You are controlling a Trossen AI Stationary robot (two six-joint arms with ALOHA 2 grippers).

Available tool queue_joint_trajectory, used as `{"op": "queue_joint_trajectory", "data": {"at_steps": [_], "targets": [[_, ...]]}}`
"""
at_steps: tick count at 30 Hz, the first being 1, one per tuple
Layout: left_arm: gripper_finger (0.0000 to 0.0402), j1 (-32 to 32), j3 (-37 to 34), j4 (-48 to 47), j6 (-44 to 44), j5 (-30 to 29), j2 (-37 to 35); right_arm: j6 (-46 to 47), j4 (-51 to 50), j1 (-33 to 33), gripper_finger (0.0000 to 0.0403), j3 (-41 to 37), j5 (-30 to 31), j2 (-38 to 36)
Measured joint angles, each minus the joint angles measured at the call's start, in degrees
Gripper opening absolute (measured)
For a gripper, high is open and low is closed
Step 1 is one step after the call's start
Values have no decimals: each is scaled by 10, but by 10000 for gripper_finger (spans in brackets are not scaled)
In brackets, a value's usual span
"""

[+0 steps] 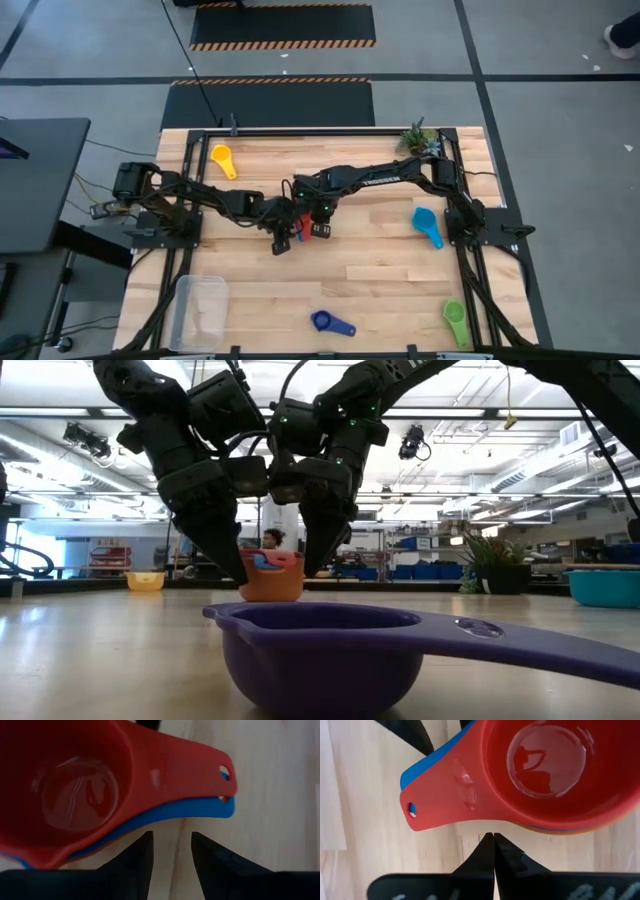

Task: Nest measuring cups in basket
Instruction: Stack the red measuring cup on top of the blue measuring cup

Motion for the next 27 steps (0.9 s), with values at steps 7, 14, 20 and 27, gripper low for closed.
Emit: {"op": "queue_joint_trajectory", "data": {"at_steps": [7, 14, 20, 27], "targets": [[139, 0, 0, 6, 1, 3, -1, -20, -4, 0, 0, 2, 3, 0], [139, 1, 7, -31, -8, -1, -13, 16, -80, -16, 0, 6, 28, -7], [139, 1, 6, -58, -5, -1, -37, -3, -123, -21, 0, 6, 35, -40], [139, 0, 5, -89, 3, 1, -81, -11, -142, -22, 0, 5, 67, -114]]}}
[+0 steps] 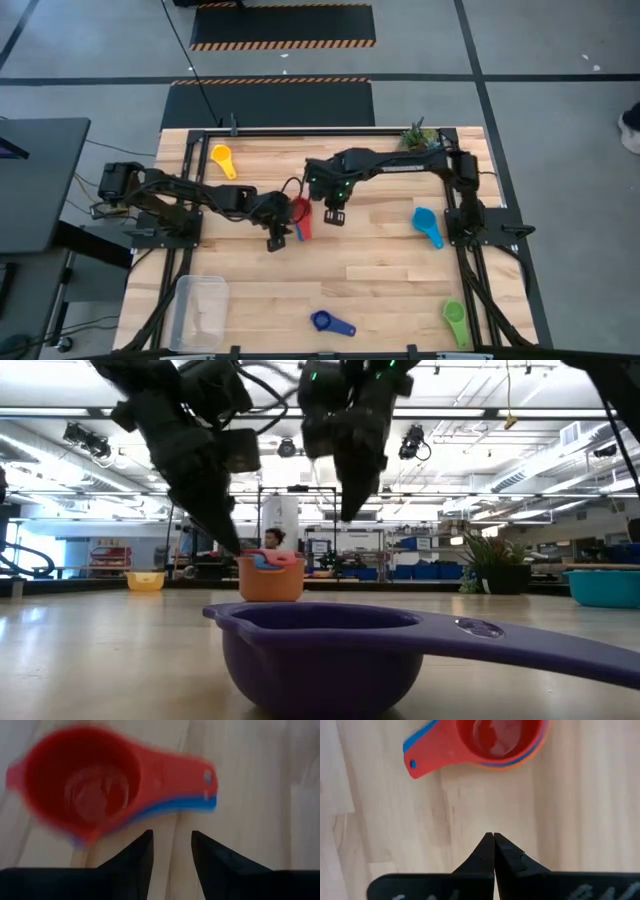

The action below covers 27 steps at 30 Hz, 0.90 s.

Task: Nest measuring cups in basket
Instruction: Stack the red measuring cup on top of the blue measuring cup, then stack the blue measuring cup on top of the orange measuring cup

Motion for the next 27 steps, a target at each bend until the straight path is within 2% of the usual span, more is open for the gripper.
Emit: {"op": "queue_joint_trajectory", "data": {"at_steps": [16, 22, 27], "targets": [[139, 1, -1, -22, -35, -2, -35, 9, -6, -1, 1, -1, 88, -145], [139, 20, -2, -34, -83, -39, -68, 10, -8, 5, 1, -1, 105, -197], [139, 61, -1, -62, -149, -78, -111, 10, -8, 20, 1, -1, 111, -243]]}}
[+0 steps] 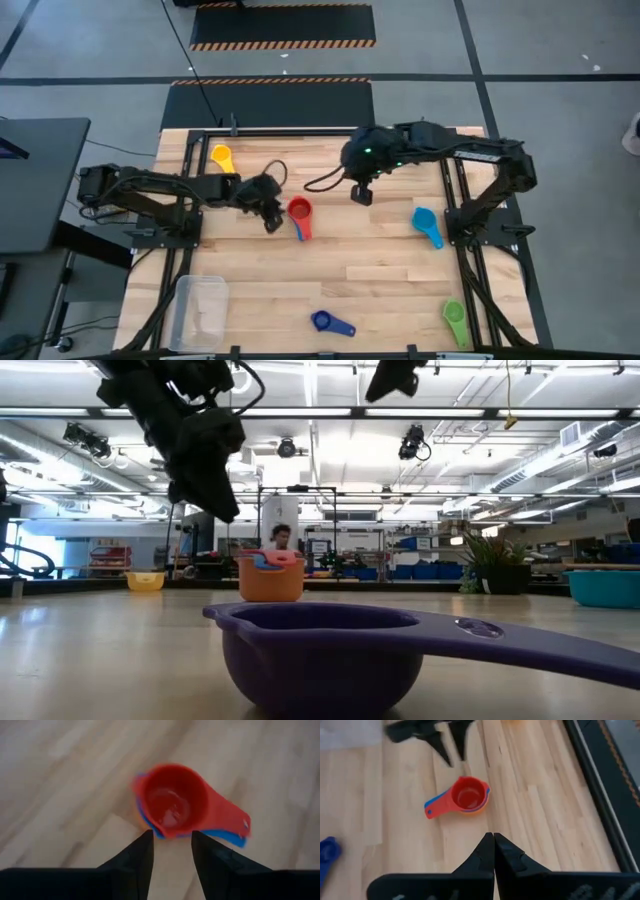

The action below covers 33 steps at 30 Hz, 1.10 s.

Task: Nest measuring cups in basket
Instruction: Stack the blue measuring cup on top of the orange measuring cup

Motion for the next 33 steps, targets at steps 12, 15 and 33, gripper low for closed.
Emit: {"op": "queue_joint_trajectory", "data": {"at_steps": [12, 15, 33], "targets": [[139, 71, 0, -18, -85, 42, -45, -15, -19, 45, 1, 0, 39, -100], [139, 74, 0, -17, -85, 71, -45, -15, -52, 54, 1, 0, 38, -121], [139, 74, 0, -13, -64, 105, -44, 298, -306, 73, 2, -12, 23, -166]]}}
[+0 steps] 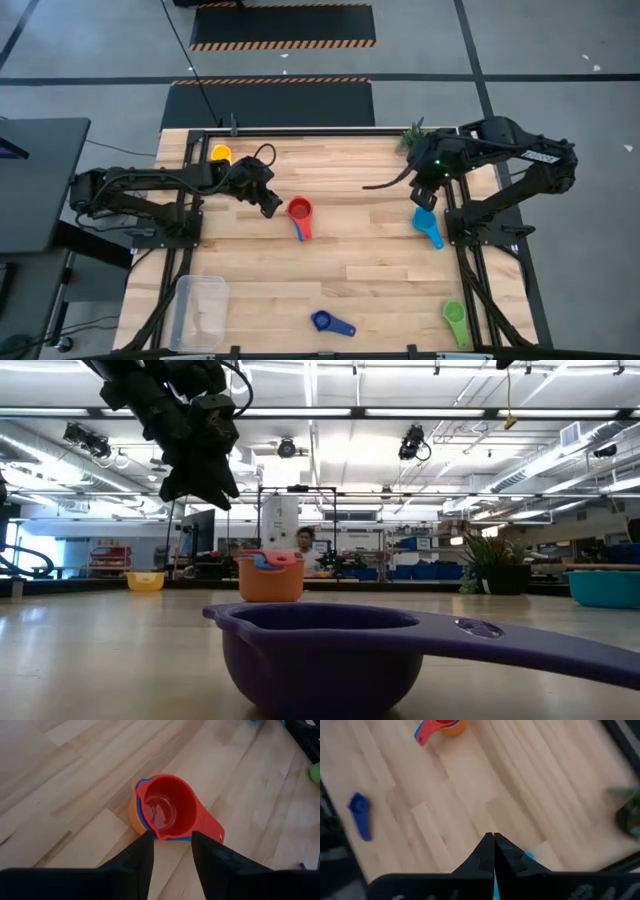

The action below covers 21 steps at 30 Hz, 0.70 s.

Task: Nest measuring cups in basket
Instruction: Stack the blue measuring cup on top of the orange measuring cup

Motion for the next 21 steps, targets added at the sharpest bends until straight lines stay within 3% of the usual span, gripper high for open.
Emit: {"op": "queue_joint_trajectory", "data": {"at_steps": [7, 15, 21], "targets": [[139, 0, 0, -1, 1, 2, 0, 98, -2, 2, 2, -72, -16, -16], [139, 0, 0, -4, 1, 29, 0, 214, 0, -3, 2, -236, -22, -68], [139, 0, 0, -4, 1, 34, 0, 199, 73, -3, 19, -338, -61, -79]]}}
